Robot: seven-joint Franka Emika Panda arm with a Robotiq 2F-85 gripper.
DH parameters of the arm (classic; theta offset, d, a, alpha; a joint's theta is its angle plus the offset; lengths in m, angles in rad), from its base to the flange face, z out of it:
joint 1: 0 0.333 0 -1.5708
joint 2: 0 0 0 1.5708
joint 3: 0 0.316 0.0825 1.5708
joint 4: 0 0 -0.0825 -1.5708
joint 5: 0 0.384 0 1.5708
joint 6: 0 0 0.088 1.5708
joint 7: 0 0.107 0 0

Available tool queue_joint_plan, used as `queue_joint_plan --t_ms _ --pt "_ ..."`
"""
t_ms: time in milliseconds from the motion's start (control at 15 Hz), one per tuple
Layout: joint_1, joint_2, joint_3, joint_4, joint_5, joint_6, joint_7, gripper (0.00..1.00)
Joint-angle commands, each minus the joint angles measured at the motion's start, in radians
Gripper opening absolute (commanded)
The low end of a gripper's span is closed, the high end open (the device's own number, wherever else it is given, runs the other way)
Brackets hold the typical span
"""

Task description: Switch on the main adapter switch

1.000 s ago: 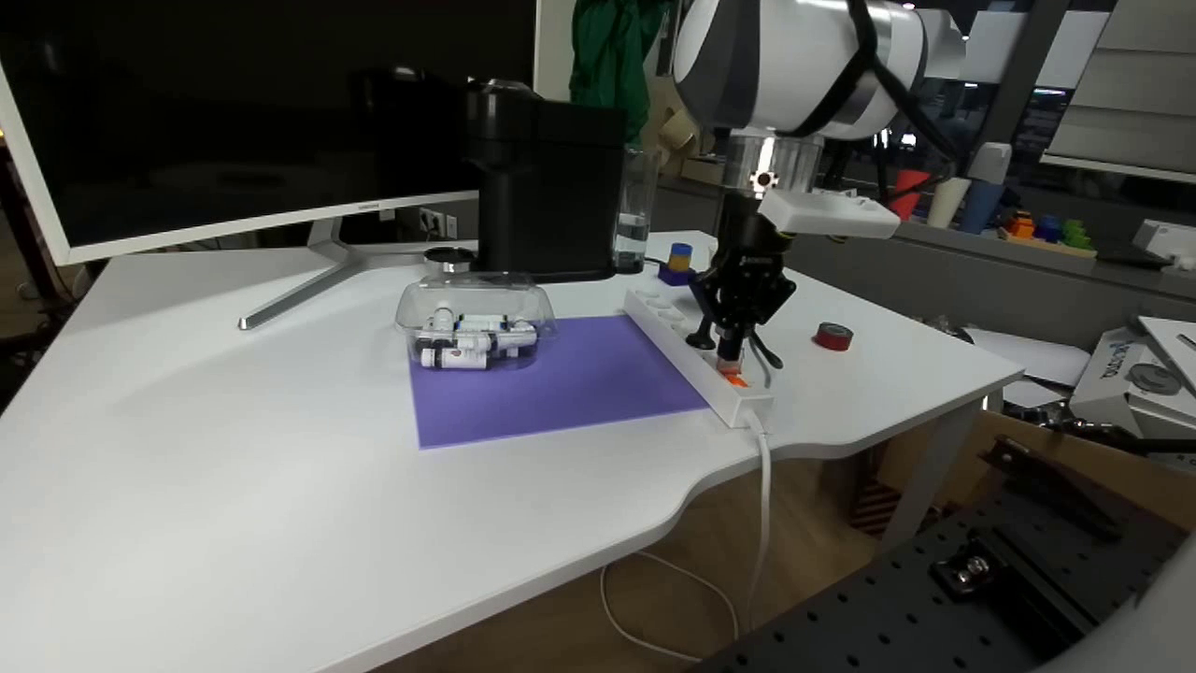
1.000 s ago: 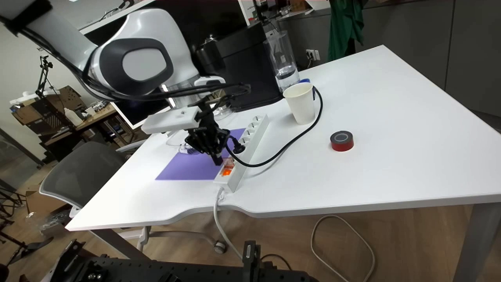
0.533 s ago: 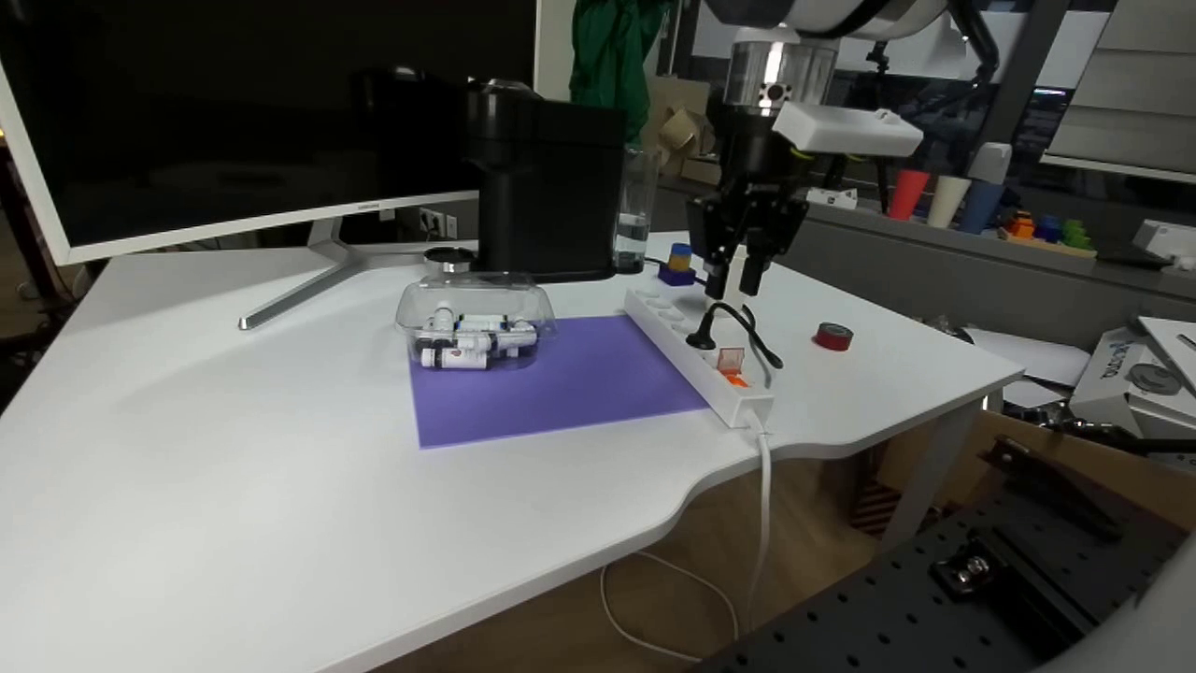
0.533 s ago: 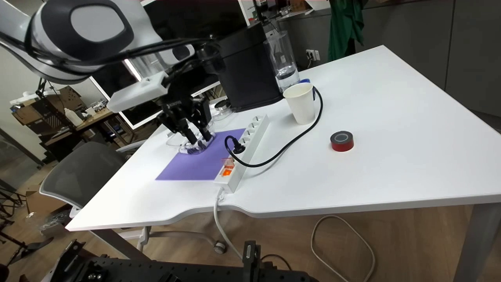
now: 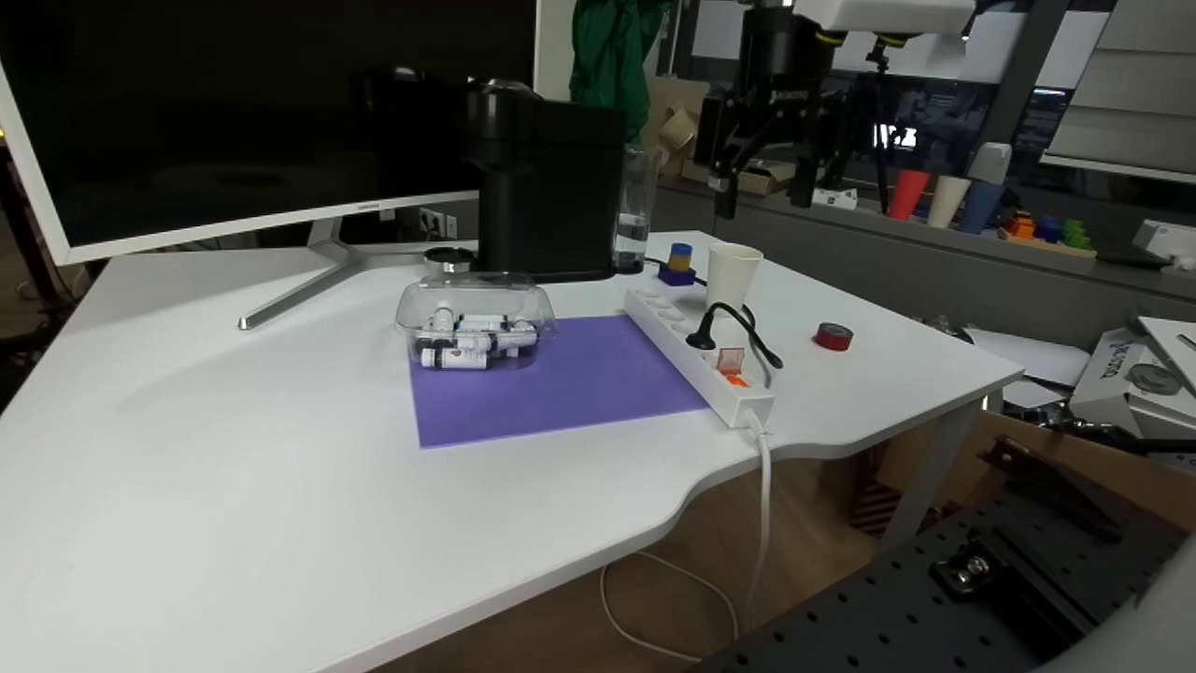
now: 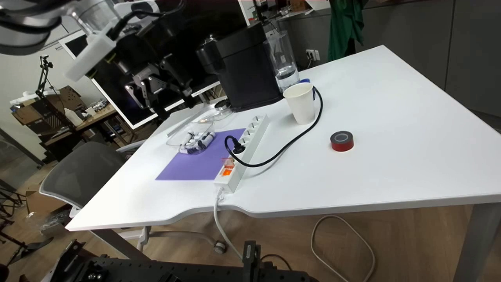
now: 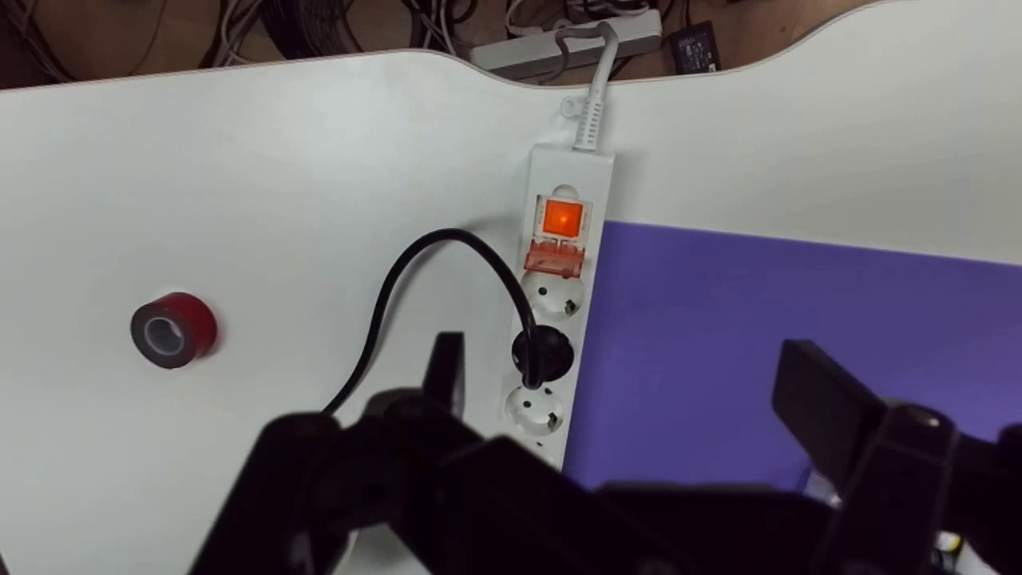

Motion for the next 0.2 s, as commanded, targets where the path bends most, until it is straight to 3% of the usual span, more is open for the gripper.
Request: queue_joint_plan --t_ms 0,133 --pt "0.006 -0.091 0.021 0.000 -0.021 -0.082 0.098 1.00" --pt "0.005 -0.113 0.018 -0.006 -0.011 -0.087 0.097 1.00"
